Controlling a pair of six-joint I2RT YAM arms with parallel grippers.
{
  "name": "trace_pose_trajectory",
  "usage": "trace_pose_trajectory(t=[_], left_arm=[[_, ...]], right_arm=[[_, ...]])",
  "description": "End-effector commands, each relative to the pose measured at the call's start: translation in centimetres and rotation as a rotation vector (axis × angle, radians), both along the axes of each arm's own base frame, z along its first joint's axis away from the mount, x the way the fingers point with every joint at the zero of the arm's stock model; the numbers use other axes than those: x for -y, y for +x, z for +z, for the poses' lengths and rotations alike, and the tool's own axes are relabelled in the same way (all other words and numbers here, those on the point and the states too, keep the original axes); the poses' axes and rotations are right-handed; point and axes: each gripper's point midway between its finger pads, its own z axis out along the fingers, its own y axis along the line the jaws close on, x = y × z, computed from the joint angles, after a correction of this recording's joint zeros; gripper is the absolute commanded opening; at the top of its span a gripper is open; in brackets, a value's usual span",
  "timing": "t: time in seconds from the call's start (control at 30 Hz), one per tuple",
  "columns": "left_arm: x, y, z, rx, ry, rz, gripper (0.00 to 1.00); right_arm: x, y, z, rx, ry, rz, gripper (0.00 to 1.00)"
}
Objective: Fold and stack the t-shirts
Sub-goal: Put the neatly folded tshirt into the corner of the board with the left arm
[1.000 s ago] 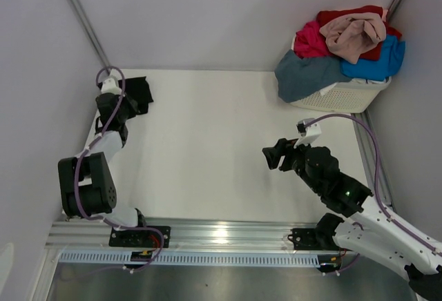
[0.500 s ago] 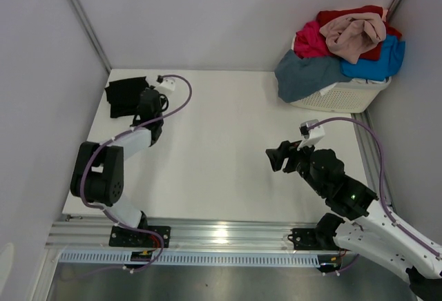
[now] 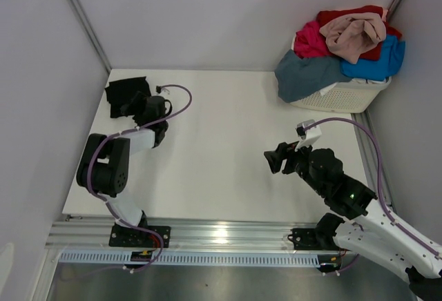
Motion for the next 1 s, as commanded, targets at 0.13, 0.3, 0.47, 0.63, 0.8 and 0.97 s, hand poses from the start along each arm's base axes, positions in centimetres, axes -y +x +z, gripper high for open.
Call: trace_pose_trajectory(t=[0.13, 0.3, 0.47, 0.63, 0.8, 0.97], left_arm=[[0.1, 0.5, -2.7, -0.135, -0.039, 0.036, 0.98], [-1.5, 0.8, -4.2, -0.177, -0.12, 0.091, 0.83], [-3.4, 0.7, -6.3, -0.267, -0.203, 0.152, 0.6], [-3.8, 2.8, -6.3, -0.305, -0.245, 0.173, 0.29], [-3.5, 3.9, -7.1, -0.372, -0.247, 0.15, 0.29], [-2.3, 4.8, -8.1, -0.441, -0.326, 0.125, 0.29]], right_arm=[[0.2, -0.4, 1.7, 0.027, 0.023, 0.015, 0.7], [1.1, -0.7, 2.5, 0.03, 0.015, -0.007, 0.7], [1.8, -0.7, 3.0, 0.029, 0.006, -0.031, 0.7], [1.8, -0.4, 3.7, 0.033, -0.007, -0.038, 0.7], [1.5, 0.1, 4.0, 0.036, -0.033, -0.04, 0.7], [1.1, 0.7, 4.7, 0.052, -0.044, -0.04, 0.7]])
